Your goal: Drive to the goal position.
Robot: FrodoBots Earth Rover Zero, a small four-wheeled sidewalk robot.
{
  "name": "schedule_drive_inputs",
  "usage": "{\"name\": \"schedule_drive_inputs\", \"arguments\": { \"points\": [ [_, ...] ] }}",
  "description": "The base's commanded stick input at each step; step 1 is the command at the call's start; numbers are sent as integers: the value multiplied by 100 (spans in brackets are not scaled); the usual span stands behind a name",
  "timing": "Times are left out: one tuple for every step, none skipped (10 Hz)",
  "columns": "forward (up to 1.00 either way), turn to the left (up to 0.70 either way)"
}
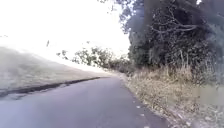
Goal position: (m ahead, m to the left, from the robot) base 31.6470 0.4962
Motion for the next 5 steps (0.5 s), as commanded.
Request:
{"name": "schedule_drive_inputs", "arguments": {
  "points": [
    [100, 5],
    [100, 22],
    [100, 32],
    [100, 40],
    [100, 40]
  ]
}}
